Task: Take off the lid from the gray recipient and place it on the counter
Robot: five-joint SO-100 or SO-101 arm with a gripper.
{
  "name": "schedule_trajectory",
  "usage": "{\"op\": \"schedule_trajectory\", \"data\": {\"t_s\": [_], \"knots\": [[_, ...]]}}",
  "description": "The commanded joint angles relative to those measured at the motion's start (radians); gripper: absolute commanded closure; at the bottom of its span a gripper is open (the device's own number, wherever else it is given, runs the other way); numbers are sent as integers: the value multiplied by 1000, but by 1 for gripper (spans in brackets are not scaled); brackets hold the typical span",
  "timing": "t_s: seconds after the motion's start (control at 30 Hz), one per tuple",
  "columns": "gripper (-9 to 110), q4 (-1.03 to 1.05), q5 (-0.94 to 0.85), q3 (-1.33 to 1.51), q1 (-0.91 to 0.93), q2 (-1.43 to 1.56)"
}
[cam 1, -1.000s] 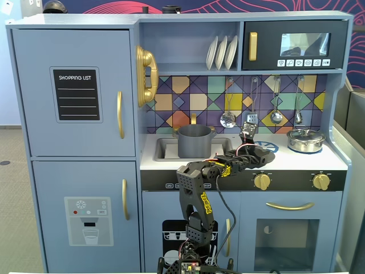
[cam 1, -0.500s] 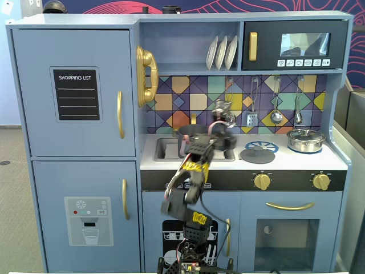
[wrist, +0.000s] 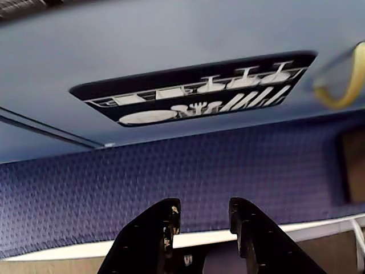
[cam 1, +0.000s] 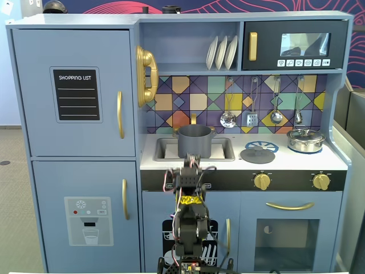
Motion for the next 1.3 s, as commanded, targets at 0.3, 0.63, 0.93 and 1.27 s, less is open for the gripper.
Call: {"op": "schedule_trajectory", "data": {"t_s": [0.3,0.63,0.93,1.27], "knots": [[101,-107,-40,339,-57,101],[98,241,-95,339,-37,190],[94,287,-23,339,34,190],[93,287,-23,339,35,190]]}}
